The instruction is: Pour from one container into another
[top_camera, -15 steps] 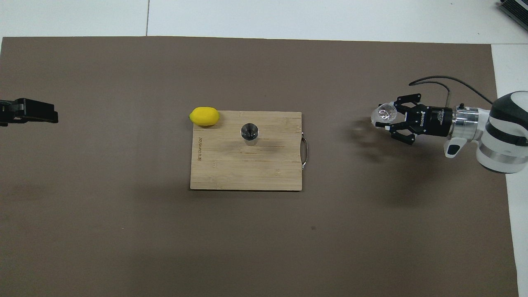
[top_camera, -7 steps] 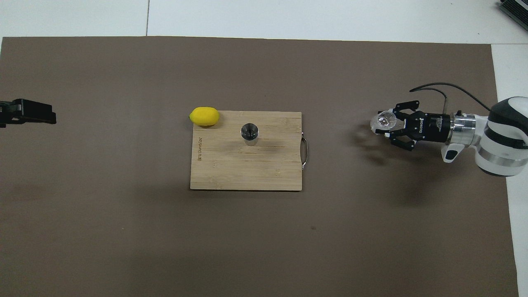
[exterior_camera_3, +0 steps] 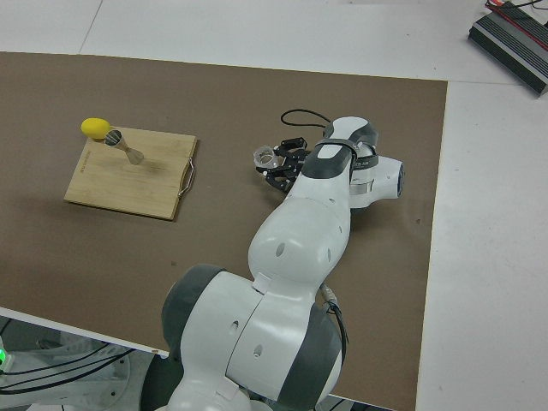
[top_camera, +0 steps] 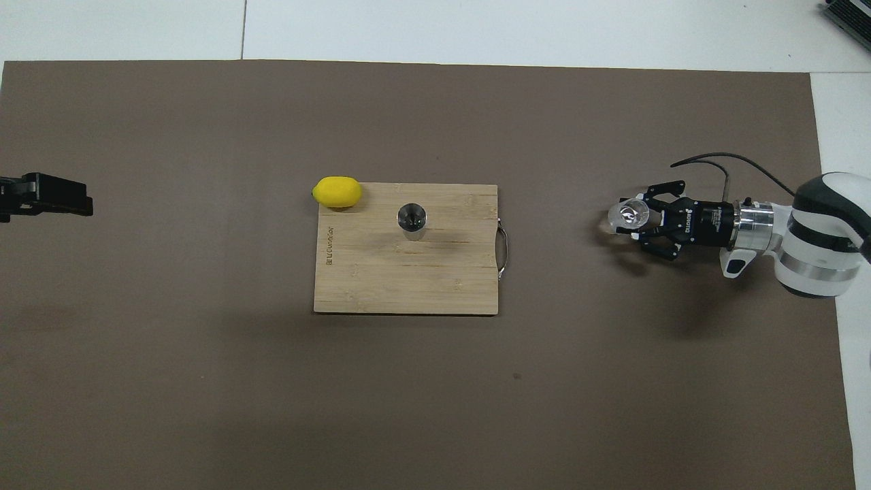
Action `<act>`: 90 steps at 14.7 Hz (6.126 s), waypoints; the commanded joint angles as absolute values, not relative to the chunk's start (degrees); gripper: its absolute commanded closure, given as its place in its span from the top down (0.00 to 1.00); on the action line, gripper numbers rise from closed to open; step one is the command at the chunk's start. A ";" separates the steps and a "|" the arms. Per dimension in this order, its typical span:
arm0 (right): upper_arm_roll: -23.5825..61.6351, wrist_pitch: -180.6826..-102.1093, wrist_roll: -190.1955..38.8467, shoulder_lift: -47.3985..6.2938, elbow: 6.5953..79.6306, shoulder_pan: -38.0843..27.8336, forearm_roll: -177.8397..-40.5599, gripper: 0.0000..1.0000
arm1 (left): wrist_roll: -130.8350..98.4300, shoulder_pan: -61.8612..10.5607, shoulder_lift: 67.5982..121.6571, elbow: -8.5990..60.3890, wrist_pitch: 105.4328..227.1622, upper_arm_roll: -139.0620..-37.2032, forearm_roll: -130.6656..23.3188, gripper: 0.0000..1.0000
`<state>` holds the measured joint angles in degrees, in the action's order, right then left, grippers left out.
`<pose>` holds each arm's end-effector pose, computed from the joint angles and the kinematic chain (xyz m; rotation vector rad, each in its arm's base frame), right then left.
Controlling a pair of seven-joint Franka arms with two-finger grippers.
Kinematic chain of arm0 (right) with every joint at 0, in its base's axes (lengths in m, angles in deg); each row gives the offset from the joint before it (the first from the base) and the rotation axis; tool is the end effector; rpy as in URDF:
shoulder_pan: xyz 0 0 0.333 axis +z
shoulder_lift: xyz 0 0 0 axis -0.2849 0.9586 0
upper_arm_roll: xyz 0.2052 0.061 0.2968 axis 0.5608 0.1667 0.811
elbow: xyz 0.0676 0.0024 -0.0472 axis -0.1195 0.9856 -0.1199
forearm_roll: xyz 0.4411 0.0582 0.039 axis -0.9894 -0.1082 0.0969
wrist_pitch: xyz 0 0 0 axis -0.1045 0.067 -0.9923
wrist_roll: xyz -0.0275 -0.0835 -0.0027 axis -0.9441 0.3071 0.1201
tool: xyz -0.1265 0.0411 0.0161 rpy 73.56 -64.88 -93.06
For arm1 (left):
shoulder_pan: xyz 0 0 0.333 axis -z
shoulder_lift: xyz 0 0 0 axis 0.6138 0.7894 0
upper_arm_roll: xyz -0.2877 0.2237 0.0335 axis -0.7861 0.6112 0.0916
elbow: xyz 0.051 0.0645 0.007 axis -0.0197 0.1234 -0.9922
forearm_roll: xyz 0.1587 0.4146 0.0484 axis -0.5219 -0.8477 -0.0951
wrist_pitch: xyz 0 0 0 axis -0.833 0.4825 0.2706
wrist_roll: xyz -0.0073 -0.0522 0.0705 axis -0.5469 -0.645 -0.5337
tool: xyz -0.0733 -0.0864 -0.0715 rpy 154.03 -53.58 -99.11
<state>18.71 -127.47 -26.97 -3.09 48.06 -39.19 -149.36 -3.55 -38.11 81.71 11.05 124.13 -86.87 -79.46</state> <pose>0.6567 -0.0811 0.2019 -1.2837 1.5484 0.9236 0.6024 -0.0153 0.6490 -3.1303 -0.0337 -0.1319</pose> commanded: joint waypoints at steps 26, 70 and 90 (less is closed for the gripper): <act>19.56 -129.44 -28.39 -0.56 48.08 -39.93 -148.75 0.00 | -4.80 -36.99 80.61 11.80 123.80 -86.42 -79.95 1.00; 14.65 -122.78 -48.95 -35.10 37.64 -19.03 -80.54 0.99 | -6.38 -36.99 81.22 12.23 124.68 -86.07 -79.95 1.00; -0.65 -108.45 -57.98 -35.19 28.40 -5.39 -80.37 1.00 | -6.04 -37.69 80.96 10.83 118.88 -86.42 -80.04 1.00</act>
<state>-0.68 -111.21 -54.68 -35.32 30.63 -5.40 -81.72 -5.63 -38.09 81.71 11.07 119.85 -86.59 -79.46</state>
